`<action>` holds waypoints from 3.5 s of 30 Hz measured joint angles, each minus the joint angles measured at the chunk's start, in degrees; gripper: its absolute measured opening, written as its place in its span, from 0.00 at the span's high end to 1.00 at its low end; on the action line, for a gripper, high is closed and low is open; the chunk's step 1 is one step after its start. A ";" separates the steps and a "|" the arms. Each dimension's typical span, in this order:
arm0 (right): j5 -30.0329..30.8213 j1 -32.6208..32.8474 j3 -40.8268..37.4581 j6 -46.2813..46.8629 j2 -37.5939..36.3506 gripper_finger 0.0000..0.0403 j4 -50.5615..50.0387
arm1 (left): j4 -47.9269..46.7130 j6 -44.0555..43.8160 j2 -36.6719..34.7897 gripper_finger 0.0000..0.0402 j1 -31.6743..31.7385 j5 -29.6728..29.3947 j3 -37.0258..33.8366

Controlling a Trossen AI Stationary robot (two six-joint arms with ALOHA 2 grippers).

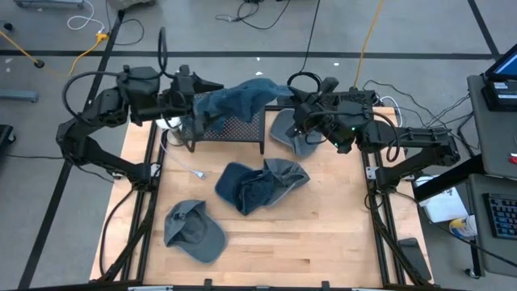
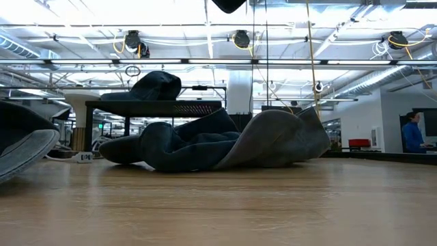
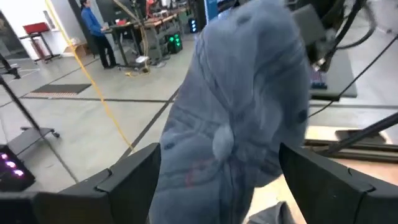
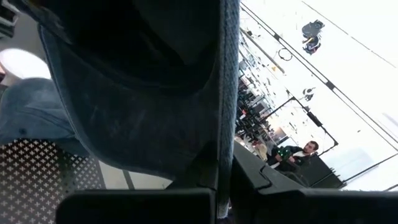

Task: Pick & Place hat
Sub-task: Stack the right blue cap on the other blue cap on the shelf

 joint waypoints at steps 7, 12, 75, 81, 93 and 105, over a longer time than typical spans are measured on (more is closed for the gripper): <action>-1.34 1.46 0.00 0.99 -0.14 0.99 -0.37 | 2.14 2.53 0.37 0.23 0.00 -14.26 0.09; -1.70 1.65 0.00 3.18 -0.16 0.99 -1.51 | 6.89 3.34 0.35 0.30 0.00 -14.17 0.11; 10.78 5.76 -0.04 30.27 -0.18 0.46 -9.65 | 21.54 5.80 2.00 0.94 -4.63 -70.79 0.07; 10.11 5.23 -0.04 29.87 -0.18 0.46 -10.11 | 31.06 13.11 3.46 0.94 -4.79 -74.95 0.09; 8.98 4.88 -0.04 21.58 -0.14 0.46 -12.67 | 19.81 20.54 6.58 0.94 -0.05 -46.27 3.73; 3.06 5.00 -0.04 21.48 -0.14 0.46 -16.70 | -12.12 2.66 17.33 0.94 10.81 -42.76 27.43</action>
